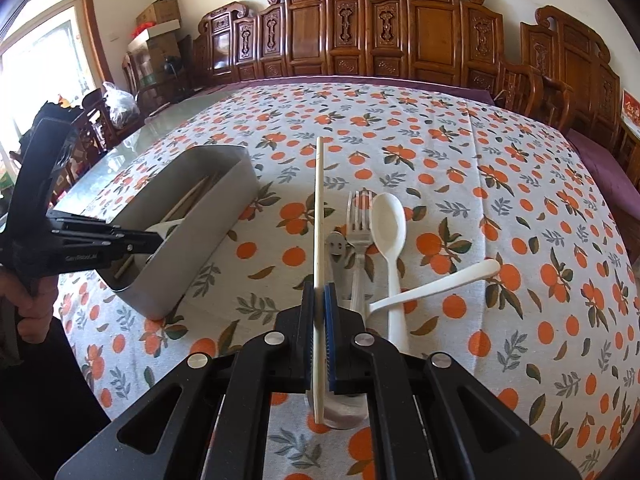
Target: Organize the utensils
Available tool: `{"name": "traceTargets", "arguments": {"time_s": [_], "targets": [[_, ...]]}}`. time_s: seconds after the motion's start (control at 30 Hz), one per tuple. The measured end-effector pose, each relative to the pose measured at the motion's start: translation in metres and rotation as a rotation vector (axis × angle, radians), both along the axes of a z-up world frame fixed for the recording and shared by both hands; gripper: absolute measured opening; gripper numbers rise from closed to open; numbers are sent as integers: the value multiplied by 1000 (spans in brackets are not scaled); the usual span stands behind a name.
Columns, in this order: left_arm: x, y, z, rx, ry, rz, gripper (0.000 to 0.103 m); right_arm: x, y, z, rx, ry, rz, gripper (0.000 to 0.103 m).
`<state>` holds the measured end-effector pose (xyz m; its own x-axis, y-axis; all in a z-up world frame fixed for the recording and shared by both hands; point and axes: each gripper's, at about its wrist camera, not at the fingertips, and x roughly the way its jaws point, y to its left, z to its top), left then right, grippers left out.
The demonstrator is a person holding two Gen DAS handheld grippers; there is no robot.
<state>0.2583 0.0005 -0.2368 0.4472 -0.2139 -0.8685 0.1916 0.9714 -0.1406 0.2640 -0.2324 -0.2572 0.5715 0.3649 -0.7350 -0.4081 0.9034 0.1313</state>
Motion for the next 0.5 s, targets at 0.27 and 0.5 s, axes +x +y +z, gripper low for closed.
{"name": "traceTargets", "arguments": {"time_s": [0.27,0.5], "targets": [[0,16,22,0,-72,37,18,-1,28,16,11,-5,41,6],[1,35,37,13,-125,79,22,7,60,26,93,25,62,6]]}}
